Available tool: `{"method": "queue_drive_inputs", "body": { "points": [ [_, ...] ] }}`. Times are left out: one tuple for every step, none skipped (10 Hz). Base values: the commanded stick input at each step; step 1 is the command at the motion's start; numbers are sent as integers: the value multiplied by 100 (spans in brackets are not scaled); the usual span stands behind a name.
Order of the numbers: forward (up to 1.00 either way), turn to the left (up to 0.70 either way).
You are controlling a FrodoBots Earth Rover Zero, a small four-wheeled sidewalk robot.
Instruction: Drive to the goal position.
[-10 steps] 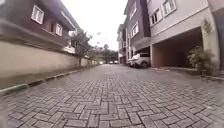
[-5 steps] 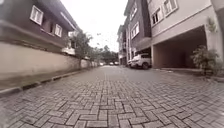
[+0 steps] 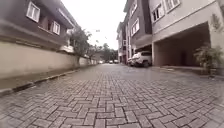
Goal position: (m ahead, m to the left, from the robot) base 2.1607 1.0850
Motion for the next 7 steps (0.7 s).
{"method": "queue_drive_inputs", "body": {
  "points": [
    [50, 0],
    [50, 0],
    [41, 0],
    [25, 0],
    [23, 0],
    [21, 0],
    [18, 0]
  ]
}}
